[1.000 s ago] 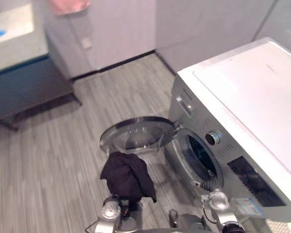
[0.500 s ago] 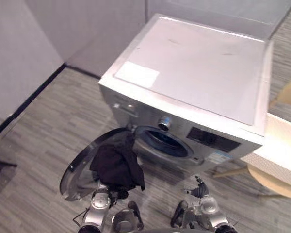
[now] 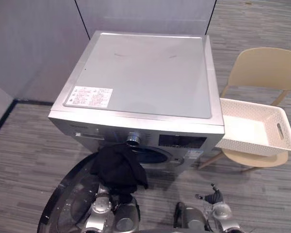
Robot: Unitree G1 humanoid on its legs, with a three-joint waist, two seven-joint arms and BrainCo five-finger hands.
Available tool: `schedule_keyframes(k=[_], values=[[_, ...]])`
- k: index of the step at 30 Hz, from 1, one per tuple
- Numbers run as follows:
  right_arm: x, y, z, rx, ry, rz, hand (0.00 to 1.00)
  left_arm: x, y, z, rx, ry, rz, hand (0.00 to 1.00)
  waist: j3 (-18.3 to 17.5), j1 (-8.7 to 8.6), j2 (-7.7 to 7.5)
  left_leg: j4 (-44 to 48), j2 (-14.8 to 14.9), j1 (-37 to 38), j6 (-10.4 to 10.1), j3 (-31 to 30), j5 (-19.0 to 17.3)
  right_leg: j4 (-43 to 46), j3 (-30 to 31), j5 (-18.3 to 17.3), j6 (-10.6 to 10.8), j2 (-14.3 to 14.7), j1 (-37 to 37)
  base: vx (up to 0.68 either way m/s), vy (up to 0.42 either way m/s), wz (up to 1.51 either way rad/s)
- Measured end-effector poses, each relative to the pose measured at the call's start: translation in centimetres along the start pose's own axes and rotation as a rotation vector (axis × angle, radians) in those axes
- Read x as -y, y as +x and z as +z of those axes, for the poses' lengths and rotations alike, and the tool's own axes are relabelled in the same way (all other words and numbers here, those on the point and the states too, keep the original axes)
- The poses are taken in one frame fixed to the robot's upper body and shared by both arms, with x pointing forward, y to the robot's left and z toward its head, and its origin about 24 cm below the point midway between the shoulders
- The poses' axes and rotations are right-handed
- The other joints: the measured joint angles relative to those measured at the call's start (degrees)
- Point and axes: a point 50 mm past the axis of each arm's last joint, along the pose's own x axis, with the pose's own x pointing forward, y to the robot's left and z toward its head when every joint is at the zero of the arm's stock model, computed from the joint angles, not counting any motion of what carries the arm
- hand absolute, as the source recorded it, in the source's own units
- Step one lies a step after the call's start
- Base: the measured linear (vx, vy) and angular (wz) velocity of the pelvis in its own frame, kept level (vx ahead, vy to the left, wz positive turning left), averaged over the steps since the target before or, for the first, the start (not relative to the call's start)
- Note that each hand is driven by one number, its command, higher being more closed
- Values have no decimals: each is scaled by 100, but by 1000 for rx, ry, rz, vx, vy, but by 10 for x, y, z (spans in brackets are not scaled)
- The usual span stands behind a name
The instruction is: Pick up the laundry basket with both hands and put the clothes into the washing machine.
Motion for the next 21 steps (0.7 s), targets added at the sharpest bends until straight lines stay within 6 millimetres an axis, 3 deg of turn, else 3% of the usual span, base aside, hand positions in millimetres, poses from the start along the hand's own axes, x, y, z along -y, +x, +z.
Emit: schedule_keyframes(k=[3,4,8,10,11,13,14,16,17,19,20,21], values=[[2,3,28,100,57,-16,0,2,9,20,59,-8,-4,100,425,-15,-6,1154,33,-758,132,197,-496,1169,354,-399,96,-167,-917,-131,105,-33],[2,5,48,164,83,-23,0,2,13,33,100,-18,9,100,601,-30,-18,1719,121,-1232,174,260,-718,1726,508,-560,98,-190,-1464,-139,52,-28],[0,5,91,290,152,-39,0,4,24,70,205,-47,34,100,866,-19,-53,3038,416,-2367,220,300,-1211,2959,801,-906,68,-128,-2720,-198,46,-35],[0,0,130,411,209,-58,0,4,29,110,325,-97,65,100,1041,-23,-116,3930,649,-3285,245,281,-1444,3799,962,-1036,15,-36,-3727,-171,42,-38],[1,-1,135,430,217,-64,0,4,29,116,343,-102,67,100,1065,-21,-122,4054,669,-3429,254,267,-1469,3918,974,-1051,1,-34,-3880,-176,20,-30],[9,-9,173,554,276,-91,0,6,30,161,469,-161,78,100,1226,-39,-205,4806,822,-4272,255,223,-1640,4665,1101,-1168,-9,9,-4802,-171,-17,-20],[11,-12,181,580,291,-97,0,6,30,170,491,-171,84,100,1283,-39,-211,4949,850,-4419,252,191,-1678,4796,1103,-1183,-24,15,-4935,-144,-32,-19],[18,-24,210,692,350,-121,0,3,26,210,599,-222,114,100,1348,-85,-258,5565,953,-5151,246,61,-1808,5393,1165,-1308,-37,73,-5690,-117,-47,-14],[19,-27,216,715,360,-124,0,1,24,218,622,-232,122,100,1366,-97,-286,5661,957,-5280,249,54,-1817,5500,1199,-1317,-42,74,-5829,-95,-72,-6],[25,-38,239,806,409,-139,0,-10,18,255,730,-266,165,100,1383,-166,-306,6072,1034,-5849,268,-32,-1855,5894,1256,-1343,-48,138,-6412,-81,-86,-9],[27,-39,243,820,420,-143,0,-14,16,263,751,-272,176,100,1384,-172,-308,6146,1045,-5945,256,-46,-1867,5959,1271,-1342,-49,159,-6514,-69,-86,-13],[32,-43,248,848,453,-160,0,-22,12,284,807,-282,207,100,1389,-194,-312,6264,1050,-6143,256,-59,-1869,6086,1303,-1337,-48,169,-6730,-31,-51,-5]])
